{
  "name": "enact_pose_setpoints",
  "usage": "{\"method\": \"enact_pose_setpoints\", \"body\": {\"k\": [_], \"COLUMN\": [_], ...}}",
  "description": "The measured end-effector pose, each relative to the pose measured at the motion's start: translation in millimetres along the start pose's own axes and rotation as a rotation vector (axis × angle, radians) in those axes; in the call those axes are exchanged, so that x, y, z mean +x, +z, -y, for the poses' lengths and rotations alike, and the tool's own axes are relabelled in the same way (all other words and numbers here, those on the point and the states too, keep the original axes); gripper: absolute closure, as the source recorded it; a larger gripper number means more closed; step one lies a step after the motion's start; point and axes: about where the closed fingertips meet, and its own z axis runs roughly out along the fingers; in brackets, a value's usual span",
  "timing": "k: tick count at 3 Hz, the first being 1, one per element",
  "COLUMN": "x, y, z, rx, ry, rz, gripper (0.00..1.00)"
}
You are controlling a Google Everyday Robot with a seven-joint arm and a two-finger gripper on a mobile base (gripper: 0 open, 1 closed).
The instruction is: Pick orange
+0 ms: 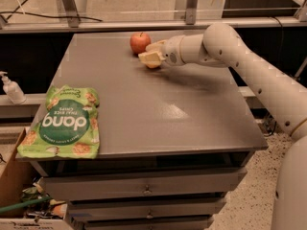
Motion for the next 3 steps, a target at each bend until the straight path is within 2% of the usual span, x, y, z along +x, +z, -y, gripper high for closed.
{"method": "enact_pose_setpoints", "body": {"k": [1,2,3], "x": [0.0,-0.3,2.6], "y": [0.8,-1.2,-6.0], "z": [-0.5,-0.1,-0.1], "rx": [-0.001,0.001,0.004], "ry": [0.000,-0.003,-0.004], "rz": [0.000,0.000,-0.008], "gripper": [0.18,0.00,0.00]}}
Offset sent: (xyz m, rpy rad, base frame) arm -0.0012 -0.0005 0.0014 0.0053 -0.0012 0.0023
